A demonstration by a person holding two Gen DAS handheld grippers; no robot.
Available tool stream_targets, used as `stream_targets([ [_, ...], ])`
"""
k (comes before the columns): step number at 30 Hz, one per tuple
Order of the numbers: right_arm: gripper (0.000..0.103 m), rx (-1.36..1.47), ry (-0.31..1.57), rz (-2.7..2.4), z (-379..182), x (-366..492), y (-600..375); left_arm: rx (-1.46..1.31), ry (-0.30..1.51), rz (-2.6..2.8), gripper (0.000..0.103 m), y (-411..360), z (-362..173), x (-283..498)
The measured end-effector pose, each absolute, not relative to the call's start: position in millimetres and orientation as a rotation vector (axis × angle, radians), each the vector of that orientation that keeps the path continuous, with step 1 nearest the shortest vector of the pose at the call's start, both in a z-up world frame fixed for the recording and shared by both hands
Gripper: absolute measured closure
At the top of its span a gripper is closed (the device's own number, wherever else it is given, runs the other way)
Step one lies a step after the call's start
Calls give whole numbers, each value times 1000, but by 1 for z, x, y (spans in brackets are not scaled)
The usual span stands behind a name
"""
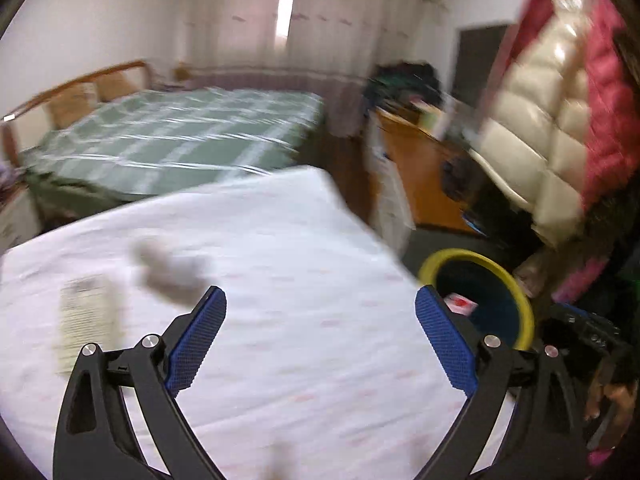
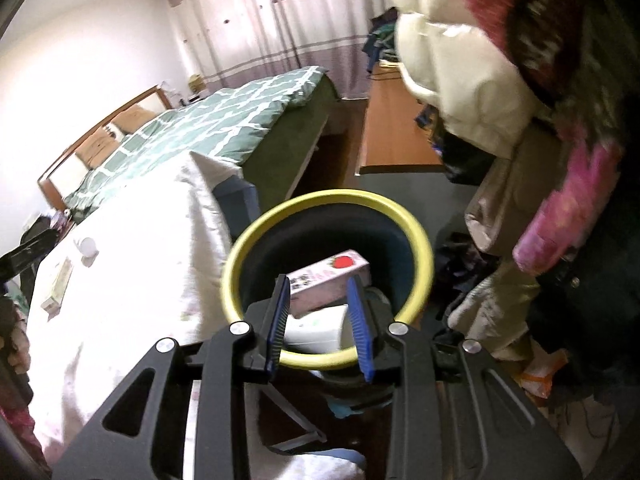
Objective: Collect trash
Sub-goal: 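Move the left tool back over the table, then grasp the white pill bottle with the right gripper and lift it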
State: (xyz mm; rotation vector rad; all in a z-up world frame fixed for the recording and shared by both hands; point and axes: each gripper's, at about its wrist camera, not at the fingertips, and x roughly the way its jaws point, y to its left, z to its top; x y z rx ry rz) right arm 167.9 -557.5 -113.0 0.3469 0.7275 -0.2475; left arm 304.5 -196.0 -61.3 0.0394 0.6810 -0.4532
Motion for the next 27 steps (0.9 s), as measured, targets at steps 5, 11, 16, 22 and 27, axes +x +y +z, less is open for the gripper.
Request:
stream_targets([
  [5, 70, 291, 743, -174, -105, 198, -517, 12, 588, -260, 5, -93, -55, 301],
  [11, 70, 236, 767, -43, -95, 243, -453, -41, 561, -57, 5, 3, -76, 311],
  [16, 69, 162, 778, 95, -83, 285, -395, -178, 593, 13, 5, 54, -96, 322],
  [22, 69, 62, 800, 226, -82, 332, -327, -184, 580, 33, 5, 54, -99, 320],
  [27, 55, 13, 819, 330, -84, 364, -288, -193, 572, 17, 5, 47, -94, 311],
])
